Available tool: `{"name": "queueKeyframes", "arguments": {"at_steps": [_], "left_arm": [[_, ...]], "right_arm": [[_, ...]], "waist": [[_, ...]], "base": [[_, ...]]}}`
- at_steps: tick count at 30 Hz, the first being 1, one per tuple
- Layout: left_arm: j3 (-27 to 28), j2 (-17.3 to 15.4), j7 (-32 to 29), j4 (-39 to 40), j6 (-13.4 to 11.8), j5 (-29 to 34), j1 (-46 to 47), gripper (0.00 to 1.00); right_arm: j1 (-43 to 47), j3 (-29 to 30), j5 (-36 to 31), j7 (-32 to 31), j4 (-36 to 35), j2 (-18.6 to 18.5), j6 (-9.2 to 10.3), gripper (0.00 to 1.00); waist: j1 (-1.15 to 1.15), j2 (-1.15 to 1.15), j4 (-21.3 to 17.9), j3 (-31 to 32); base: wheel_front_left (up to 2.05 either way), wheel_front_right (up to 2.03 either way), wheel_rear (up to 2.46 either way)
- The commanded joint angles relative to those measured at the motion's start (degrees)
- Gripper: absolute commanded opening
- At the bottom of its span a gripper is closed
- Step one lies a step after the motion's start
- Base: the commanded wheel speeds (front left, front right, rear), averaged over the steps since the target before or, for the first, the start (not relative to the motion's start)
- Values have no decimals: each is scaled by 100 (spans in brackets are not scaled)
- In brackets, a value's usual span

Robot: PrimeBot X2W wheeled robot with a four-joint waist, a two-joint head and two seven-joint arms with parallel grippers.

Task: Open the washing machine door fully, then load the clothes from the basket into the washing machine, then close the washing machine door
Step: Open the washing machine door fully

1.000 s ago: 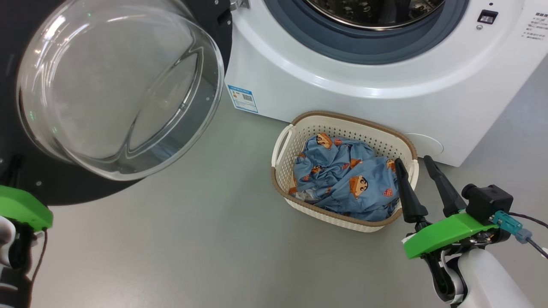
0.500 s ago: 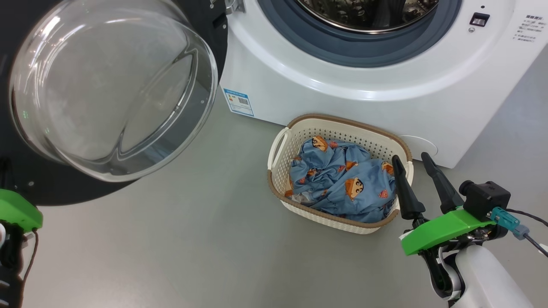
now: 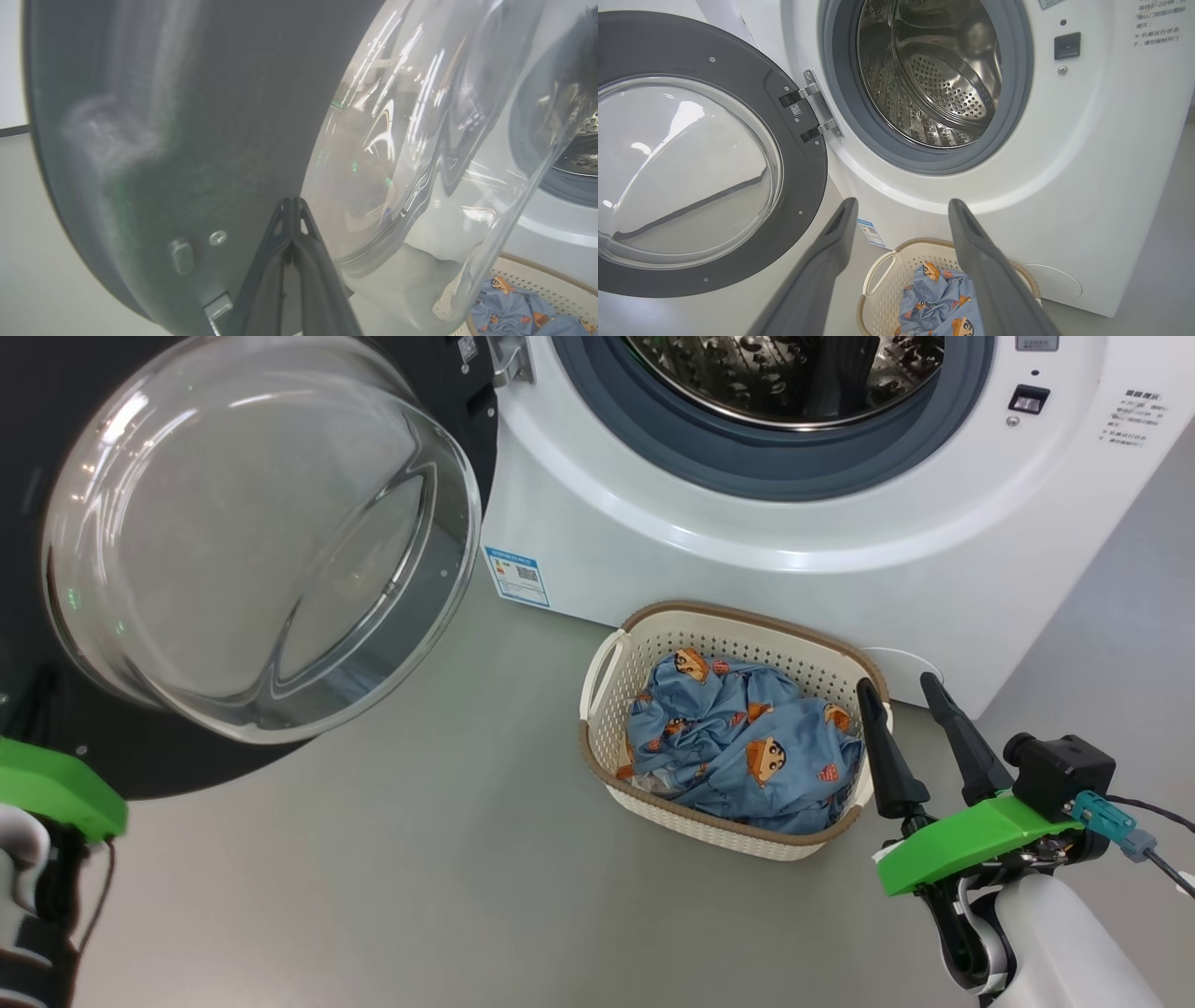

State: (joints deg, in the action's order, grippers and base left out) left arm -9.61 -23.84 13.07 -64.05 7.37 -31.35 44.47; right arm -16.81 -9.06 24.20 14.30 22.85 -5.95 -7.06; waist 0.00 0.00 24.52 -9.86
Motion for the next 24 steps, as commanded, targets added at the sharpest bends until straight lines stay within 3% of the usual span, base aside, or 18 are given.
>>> {"name": "queueKeyframes", "arguments": {"at_steps": [1,6,7,8,14,24], "left_arm": [[45,-282,77,240,10,-112,-127,0],[-103,-284,132,644,11,-253,-427,3],[-112,-276,142,730,11,-283,-499,35],[-116,-265,153,827,11,-302,-575,100],[-32,-163,185,1466,-12,-338,-1005,100],[112,213,192,3207,-342,-353,-2174,100]], "right_arm": [[17,-122,1,70,-125,-18,-43,100],[75,-140,16,70,-143,-46,-43,100],[87,-146,21,70,-148,-52,-43,100],[100,-150,27,70,-152,-58,-43,100],[183,-190,45,70,-180,-92,-43,100],[304,-464,65,70,-286,-154,-43,100]], "waist": [[0,0,7,47],[0,0,-25,166],[0,0,-40,187],[0,0,-56,209],[0,0,-186,341],[0,0,-690,621]], "base": [[0,0,0],[0,0,0],[0,0,0],[0,0,0],[0,0,0],[0,0,0]]}}
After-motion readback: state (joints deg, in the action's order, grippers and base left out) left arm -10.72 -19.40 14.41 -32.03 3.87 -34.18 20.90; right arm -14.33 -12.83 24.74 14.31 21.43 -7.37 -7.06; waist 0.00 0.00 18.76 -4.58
